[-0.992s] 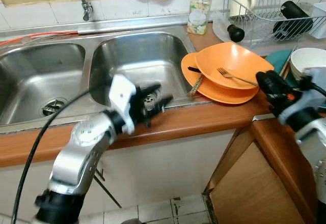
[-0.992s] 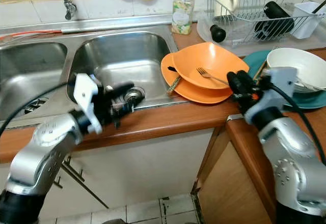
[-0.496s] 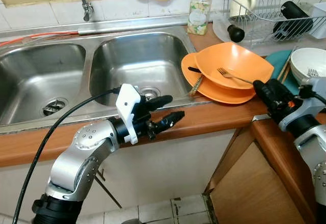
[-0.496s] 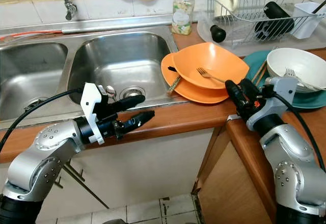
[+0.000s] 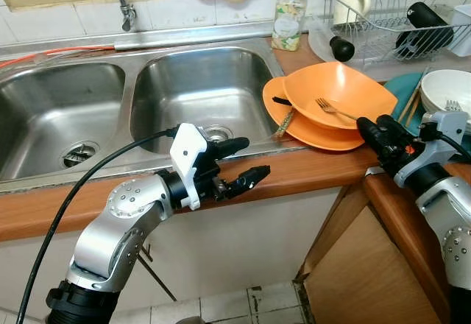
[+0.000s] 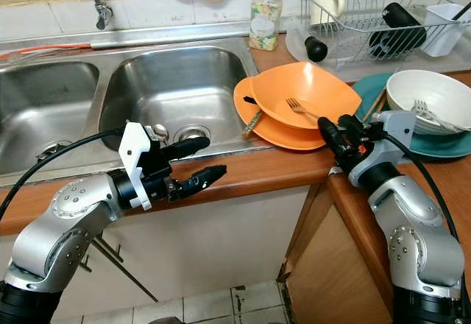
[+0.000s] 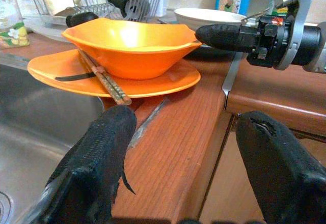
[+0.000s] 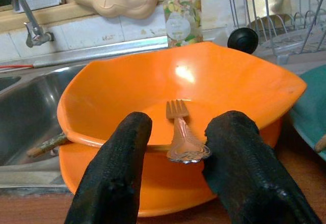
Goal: Kitchen organization
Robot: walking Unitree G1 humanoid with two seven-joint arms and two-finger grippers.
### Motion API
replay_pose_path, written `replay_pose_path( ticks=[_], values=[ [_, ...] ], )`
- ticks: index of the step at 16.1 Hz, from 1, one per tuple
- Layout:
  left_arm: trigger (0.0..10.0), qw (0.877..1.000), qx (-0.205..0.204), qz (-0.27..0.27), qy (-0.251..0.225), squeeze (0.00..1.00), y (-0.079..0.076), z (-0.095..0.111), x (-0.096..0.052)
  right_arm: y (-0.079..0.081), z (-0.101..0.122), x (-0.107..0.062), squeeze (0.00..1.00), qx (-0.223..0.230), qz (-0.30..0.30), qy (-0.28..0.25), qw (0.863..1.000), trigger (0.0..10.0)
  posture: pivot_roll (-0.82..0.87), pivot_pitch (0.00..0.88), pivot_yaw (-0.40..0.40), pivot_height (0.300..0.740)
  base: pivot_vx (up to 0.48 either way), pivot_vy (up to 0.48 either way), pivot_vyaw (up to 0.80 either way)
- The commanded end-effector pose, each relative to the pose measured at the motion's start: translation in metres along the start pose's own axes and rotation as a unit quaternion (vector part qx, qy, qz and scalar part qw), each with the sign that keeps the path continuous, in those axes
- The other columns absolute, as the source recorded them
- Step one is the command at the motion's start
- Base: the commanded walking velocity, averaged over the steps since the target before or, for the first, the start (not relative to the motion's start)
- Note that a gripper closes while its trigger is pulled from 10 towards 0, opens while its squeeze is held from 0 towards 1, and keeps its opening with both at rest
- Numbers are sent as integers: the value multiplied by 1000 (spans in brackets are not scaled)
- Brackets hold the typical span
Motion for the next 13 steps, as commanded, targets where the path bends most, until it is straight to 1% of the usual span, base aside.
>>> replay_pose_path(
  ticks=[1,2,3,4,9,11,13],
  values=[
    [10000,1000,13,-2,4,0,-1,1,-1,5,2,4,0,0,13,-5,1000,3804,-147,0,61,740,0,0,0],
    [10000,1000,14,-1,4,0,0,1,-1,5,2,4,0,1,14,-7,1000,2078,-147,0,62,740,0,0,0],
    [10000,1000,15,-2,4,0,-1,1,-1,6,2,4,0,2,15,-8,1000,863,-148,0,65,740,0,0,0],
    [10000,1000,15,-2,3,0,-1,1,-1,6,2,4,0,2,15,-8,1000,0,-148,0,65,740,0,0,0],
    [10000,1000,24,-1,6,0,2,2,0,5,5,5,0,-6,7,-14,1000,0,-148,0,69,740,0,0,0],
    [10000,999,31,2,6,0,3,3,-1,6,16,5,0,-14,7,-28,999,0,-148,0,71,740,0,0,0],
    [10000,999,49,21,-3,0,9,9,1,14,38,7,0,-24,19,-56,998,0,-150,0,71,740,0,0,0]
  ],
)
Point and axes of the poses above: a point about 5 cm out from each wrist's last joint towards the gripper, its own x axis pointing out of the wrist towards the gripper, its own z axis along the axis of the wrist's last joint, y = z × x, the point moved 4 cm from there along x, pointing out of the wrist towards the gripper, and after that the axes turned 5 degrees about x, right-handed, at the moved point
